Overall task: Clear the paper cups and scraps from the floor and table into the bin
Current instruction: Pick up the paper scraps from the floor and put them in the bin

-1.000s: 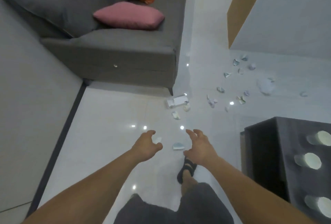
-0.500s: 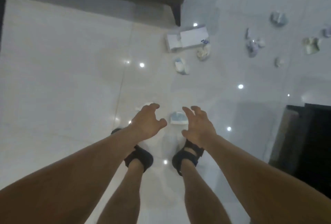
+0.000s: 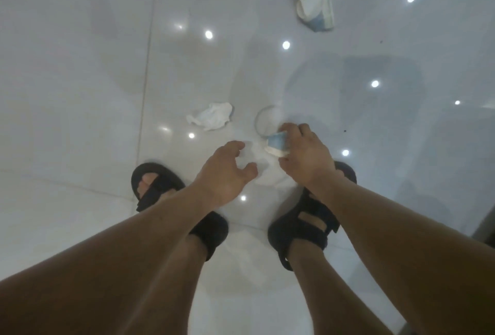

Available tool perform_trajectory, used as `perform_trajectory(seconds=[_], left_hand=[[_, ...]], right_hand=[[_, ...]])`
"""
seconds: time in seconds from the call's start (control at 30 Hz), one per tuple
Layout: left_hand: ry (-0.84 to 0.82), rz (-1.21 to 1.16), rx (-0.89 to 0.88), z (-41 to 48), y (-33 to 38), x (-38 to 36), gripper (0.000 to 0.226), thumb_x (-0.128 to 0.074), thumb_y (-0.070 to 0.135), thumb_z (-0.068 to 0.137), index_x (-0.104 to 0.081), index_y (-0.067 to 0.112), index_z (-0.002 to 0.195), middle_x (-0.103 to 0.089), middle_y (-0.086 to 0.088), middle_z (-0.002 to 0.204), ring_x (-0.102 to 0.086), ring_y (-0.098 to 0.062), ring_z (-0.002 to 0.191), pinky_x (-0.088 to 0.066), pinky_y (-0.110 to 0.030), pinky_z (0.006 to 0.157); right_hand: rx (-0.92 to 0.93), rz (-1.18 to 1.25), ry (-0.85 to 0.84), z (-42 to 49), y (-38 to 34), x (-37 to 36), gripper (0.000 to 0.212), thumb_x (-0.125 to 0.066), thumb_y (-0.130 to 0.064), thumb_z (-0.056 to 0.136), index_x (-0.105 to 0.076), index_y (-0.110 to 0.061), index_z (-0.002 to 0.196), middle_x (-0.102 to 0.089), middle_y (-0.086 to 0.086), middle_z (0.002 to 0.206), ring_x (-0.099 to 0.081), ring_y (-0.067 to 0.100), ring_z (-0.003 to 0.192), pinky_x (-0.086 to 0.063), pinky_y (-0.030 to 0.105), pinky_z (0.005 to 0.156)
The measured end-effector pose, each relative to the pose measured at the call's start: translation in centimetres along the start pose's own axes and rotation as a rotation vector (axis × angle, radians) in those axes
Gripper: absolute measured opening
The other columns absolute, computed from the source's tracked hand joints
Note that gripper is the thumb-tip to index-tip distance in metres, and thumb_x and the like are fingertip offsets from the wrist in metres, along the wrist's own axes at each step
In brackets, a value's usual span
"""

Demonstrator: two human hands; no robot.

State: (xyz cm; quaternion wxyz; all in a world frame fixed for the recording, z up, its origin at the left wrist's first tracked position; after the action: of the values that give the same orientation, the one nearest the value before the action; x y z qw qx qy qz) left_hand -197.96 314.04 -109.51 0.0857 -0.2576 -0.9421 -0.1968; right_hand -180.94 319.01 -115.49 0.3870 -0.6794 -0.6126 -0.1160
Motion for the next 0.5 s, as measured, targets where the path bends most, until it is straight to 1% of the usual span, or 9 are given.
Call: perform_trajectory(seconds=[0.03,0.1,0.17,0.23,0.3,0.33,0.4,0.43,0.5], left_hand=[[0.011,-0.033,-0.003,-0.2,0.5,0.5,0.059,-0.061,0.043,0.088,-0.038,0.027,0.140,-0.048,0.009,0.133,-0.049,-0.007,0.105,-0.037,-0.023,0.087],[0.024,-0.096,-0.028,-0.9,1.9,1.8,0.060,-0.060,0.042,0.089,-0.036,0.027,0.141,-0.049,0.009,0.130,-0.052,-0.008,0.105,-0.037,-0.017,0.084],[0.024,-0.108,-0.064,-1.8,3.3,3.5,0.057,-0.059,0.040,0.090,-0.037,0.026,0.140,-0.051,0.011,0.119,-0.055,-0.003,0.094,-0.037,-0.009,0.070],[0.031,-0.093,-0.089,-2.6,4.3,5.4,0.044,-0.058,0.036,0.091,-0.046,0.024,0.132,-0.057,0.010,0.107,-0.056,0.000,0.081,-0.039,-0.009,0.061],[0.052,-0.095,-0.114,-3.2,4.5,7.4,0.026,-0.056,0.034,0.094,-0.056,0.021,0.117,-0.064,0.003,0.101,-0.058,-0.004,0.076,-0.043,-0.013,0.066],[0.066,-0.112,-0.113,-3.5,4.2,8.3,0.022,-0.055,0.034,0.095,-0.057,0.020,0.111,-0.066,-0.001,0.101,-0.060,-0.008,0.078,-0.048,-0.019,0.072],[0.127,-0.126,-0.072,-3.8,2.8,10.3,0.025,-0.053,0.033,0.095,-0.058,0.015,0.112,-0.064,-0.005,0.104,-0.062,-0.017,0.087,-0.053,-0.032,0.085],[0.177,-0.117,-0.047,-3.8,1.7,11.3,0.027,-0.053,0.032,0.095,-0.057,0.013,0.114,-0.063,-0.006,0.105,-0.062,-0.020,0.091,-0.053,-0.037,0.088],[0.268,-0.109,-0.008,-3.6,-0.9,13.1,0.025,-0.054,0.029,0.094,-0.057,0.012,0.112,-0.063,-0.005,0.101,-0.061,-0.021,0.090,-0.053,-0.037,0.084]], right_hand=[[0.018,0.058,-0.001,-0.4,-0.9,0.4,0.068,-0.075,-0.026,0.079,-0.039,-0.023,0.136,-0.049,0.004,0.125,-0.056,0.023,0.104,-0.052,0.036,0.087],[0.139,0.164,0.035,-1.5,-4.0,1.9,0.073,-0.077,-0.032,0.078,-0.039,-0.021,0.139,-0.052,0.004,0.125,-0.058,0.020,0.101,-0.054,0.034,0.085],[0.280,0.231,0.071,-2.7,-7.5,3.6,0.074,-0.077,-0.035,0.077,-0.040,-0.020,0.140,-0.055,0.004,0.121,-0.061,0.018,0.095,-0.057,0.035,0.078],[0.356,0.259,0.084,-3.2,-9.9,5.0,0.077,-0.076,-0.038,0.077,-0.037,-0.021,0.141,-0.056,0.004,0.121,-0.062,0.017,0.093,-0.058,0.036,0.077],[0.372,0.248,0.069,-2.9,-11.3,5.9,0.084,-0.075,-0.046,0.077,-0.031,-0.023,0.145,-0.055,0.002,0.126,-0.061,0.017,0.100,-0.056,0.032,0.082],[0.369,0.222,0.042,-2.5,-11.8,6.0,0.090,-0.074,-0.052,0.075,-0.027,-0.025,0.147,-0.052,0.001,0.130,-0.059,0.016,0.106,-0.052,0.031,0.086],[0.373,0.090,0.016,-1.1,-12.3,5.8,0.098,-0.074,-0.058,0.074,-0.021,-0.025,0.150,-0.043,0.000,0.141,-0.050,0.016,0.120,-0.047,0.031,0.095],[0.369,-0.013,0.019,-0.2,-12.5,5.4,0.099,-0.073,-0.058,0.075,-0.018,-0.026,0.151,-0.037,0.000,0.146,-0.044,0.018,0.126,-0.046,0.033,0.098],[0.339,-0.220,0.002,2.1,-12.8,4.3,0.095,-0.068,-0.054,0.080,-0.011,-0.029,0.152,-0.023,0.003,0.153,-0.033,0.024,0.133,-0.045,0.039,0.101]])
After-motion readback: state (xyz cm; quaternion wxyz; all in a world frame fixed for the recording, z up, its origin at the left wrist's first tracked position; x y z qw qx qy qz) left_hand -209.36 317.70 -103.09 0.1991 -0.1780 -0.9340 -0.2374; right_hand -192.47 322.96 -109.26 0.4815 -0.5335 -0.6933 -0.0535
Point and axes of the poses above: each hand's wrist, its own z-axis towards the middle knuckle, its own x-axis out of the back of the hand, y = z × x, the point moved 6 cm from there along z, towards the middle knuckle
